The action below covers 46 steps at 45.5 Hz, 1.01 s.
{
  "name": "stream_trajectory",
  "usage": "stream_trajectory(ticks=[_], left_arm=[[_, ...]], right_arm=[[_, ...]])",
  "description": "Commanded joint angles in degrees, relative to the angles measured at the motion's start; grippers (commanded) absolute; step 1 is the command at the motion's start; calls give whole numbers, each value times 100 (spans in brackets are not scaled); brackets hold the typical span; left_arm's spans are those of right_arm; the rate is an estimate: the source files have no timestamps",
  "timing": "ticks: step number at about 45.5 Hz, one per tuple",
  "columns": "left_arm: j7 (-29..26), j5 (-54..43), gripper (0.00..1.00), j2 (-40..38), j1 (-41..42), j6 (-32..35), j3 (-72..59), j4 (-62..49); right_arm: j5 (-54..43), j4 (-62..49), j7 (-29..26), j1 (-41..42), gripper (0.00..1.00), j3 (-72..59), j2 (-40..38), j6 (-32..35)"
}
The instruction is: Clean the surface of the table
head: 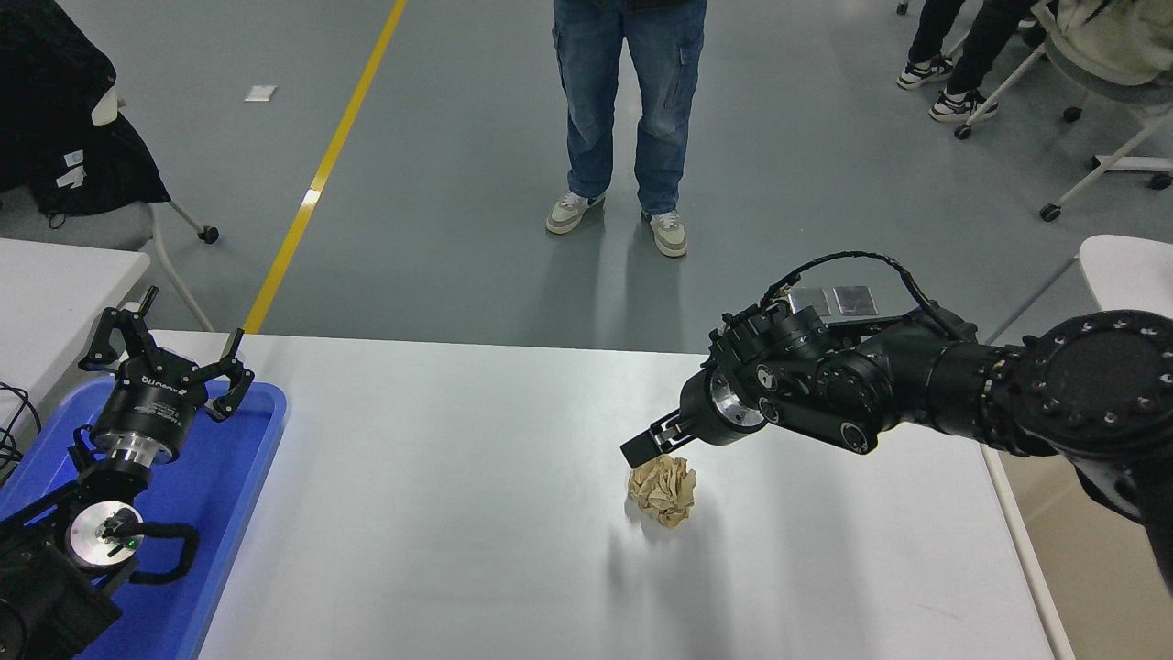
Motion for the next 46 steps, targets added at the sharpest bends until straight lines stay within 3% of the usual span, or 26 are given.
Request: stream_trajectory(ticks=[1,39,44,46], left_arm=[[0,0,100,-7,0,0,0,0],[0,0,100,2,0,0,0,0],[0,0,100,2,0,0,0,0],[0,0,100,2,0,0,0,0]], right_arm=[[-16,-264,-1,-420,98,48,2,-85],[-16,-413,25,-833,98,57,2,-252],[-25,-360,34,-842,95,92,2,-313],[-34,-343,34,-834,89,92,2,-348]])
